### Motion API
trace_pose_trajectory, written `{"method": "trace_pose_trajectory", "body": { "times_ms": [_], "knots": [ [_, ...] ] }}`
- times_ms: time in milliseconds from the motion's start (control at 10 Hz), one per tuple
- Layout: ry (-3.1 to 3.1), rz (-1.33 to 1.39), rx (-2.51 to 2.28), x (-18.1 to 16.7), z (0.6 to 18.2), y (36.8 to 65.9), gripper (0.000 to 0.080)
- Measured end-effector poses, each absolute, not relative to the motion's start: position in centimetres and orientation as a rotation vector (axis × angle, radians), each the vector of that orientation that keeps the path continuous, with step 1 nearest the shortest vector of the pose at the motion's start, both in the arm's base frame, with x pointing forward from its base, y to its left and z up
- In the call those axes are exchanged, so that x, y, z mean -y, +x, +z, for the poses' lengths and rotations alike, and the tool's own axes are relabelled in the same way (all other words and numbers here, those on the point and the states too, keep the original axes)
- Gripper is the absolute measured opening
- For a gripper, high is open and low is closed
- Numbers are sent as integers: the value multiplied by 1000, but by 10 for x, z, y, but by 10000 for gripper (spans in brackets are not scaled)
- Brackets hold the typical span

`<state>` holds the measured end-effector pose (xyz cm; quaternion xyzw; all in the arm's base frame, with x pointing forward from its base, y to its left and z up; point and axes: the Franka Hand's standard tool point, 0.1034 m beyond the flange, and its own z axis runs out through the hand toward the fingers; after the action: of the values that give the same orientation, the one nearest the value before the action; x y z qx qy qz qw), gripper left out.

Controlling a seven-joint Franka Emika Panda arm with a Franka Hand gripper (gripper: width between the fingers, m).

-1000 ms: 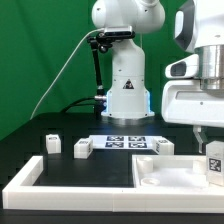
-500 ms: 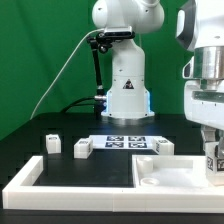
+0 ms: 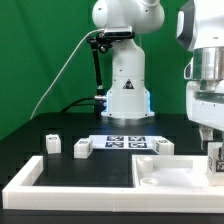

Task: Assemble one leg

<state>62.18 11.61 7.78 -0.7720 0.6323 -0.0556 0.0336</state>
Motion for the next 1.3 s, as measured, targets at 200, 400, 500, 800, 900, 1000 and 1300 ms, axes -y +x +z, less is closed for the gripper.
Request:
{"method": "trace_pose_trajectory", "body": {
  "times_ms": [200,400,500,800,900,1000,1300],
  "knots": [
    [-2614,-200,-1614,-120,78,623,642],
    [-2791,-226,-1293,-125,79,625,648],
    [-2846,-233,-1178,-126,79,625,648],
    [-3027,-274,-692,-126,78,626,649],
    [-3053,-275,-599,-129,78,625,649],
    [-3108,-281,-386,-128,78,626,649],
    [-3166,-282,-24,-120,78,627,649]
  ]
}}
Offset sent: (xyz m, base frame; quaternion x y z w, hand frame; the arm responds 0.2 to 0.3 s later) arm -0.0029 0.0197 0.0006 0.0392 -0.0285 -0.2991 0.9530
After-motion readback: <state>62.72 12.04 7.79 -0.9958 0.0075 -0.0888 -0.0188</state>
